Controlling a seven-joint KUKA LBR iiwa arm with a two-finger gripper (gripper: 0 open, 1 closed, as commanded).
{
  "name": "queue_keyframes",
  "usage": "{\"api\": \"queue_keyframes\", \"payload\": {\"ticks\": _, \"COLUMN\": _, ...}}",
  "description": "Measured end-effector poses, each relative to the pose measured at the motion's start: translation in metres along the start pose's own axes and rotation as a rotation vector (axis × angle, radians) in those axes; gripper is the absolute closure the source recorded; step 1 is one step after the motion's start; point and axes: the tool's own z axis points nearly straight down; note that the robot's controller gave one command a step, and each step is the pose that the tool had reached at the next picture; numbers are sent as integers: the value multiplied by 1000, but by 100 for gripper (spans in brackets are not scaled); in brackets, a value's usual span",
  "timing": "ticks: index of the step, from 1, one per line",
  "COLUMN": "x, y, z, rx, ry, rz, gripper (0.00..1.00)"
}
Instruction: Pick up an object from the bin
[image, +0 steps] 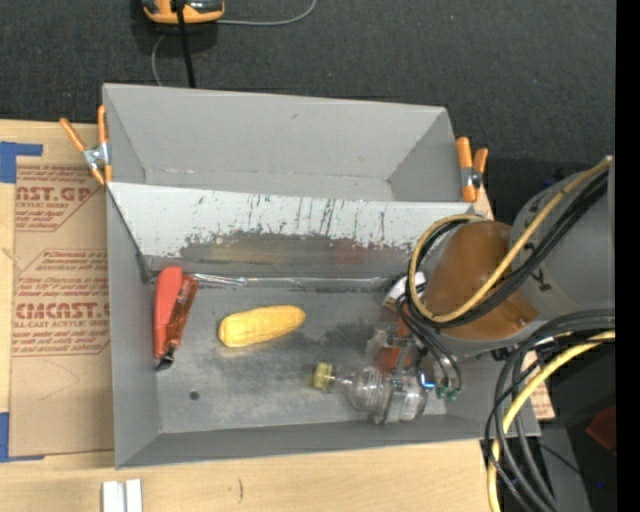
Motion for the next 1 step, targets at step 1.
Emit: {"api": "queue_keyframes", "payload": {"ticks": 1, "x": 3, "y": -14, "z": 12, "rx": -1, "ry": 4, "rz": -167, "gripper": 100}}
